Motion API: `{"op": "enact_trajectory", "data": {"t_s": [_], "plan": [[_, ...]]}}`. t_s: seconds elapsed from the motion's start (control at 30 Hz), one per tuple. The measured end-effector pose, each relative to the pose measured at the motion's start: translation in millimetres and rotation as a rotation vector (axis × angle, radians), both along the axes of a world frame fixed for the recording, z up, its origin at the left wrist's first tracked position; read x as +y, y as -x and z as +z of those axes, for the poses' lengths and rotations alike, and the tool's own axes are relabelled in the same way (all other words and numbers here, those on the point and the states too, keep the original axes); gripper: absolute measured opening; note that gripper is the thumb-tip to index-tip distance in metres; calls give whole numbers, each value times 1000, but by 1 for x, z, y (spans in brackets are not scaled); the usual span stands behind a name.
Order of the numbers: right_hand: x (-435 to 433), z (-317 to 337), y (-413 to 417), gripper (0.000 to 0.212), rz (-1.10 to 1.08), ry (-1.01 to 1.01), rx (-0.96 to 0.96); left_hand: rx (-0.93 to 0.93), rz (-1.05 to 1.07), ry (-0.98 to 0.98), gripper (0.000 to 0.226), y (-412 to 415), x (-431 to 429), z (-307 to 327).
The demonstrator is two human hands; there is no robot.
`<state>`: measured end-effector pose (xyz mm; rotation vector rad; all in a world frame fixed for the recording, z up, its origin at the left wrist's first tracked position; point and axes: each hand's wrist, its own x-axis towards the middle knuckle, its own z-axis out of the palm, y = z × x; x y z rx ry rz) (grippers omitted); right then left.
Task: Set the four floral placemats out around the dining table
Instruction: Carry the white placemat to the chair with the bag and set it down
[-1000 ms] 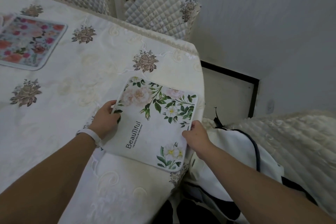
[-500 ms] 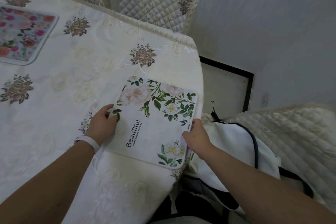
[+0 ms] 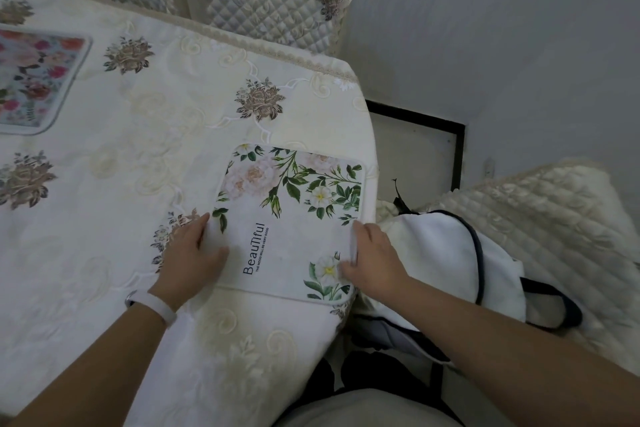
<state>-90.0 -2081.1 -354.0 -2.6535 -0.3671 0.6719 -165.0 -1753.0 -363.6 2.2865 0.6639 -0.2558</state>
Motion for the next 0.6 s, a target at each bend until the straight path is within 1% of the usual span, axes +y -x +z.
{"op": "enact_trajectory", "data": {"t_s": [0.07,0.13,0.23,0.33,0.43,0.6], "plan": [[-8,-4,12,84,140,48,-9,34,-149,-81,90,18,3,-3],[-16,-11,23,90,209,84,7,38,-236,-114,98,34,6,-5],[-24,-17,31,103,241,90,41,1,-332,-161,99,46,13,-10],[-30,-21,34,110,256,97,19,-44,-362,-176,97,45,18,-9],[-32,-22,37,109,242,93,6,-72,-374,-177,96,45,21,-9],[-26,-23,45,95,219,50,-22,-74,-389,-176,89,44,25,-14]]}}
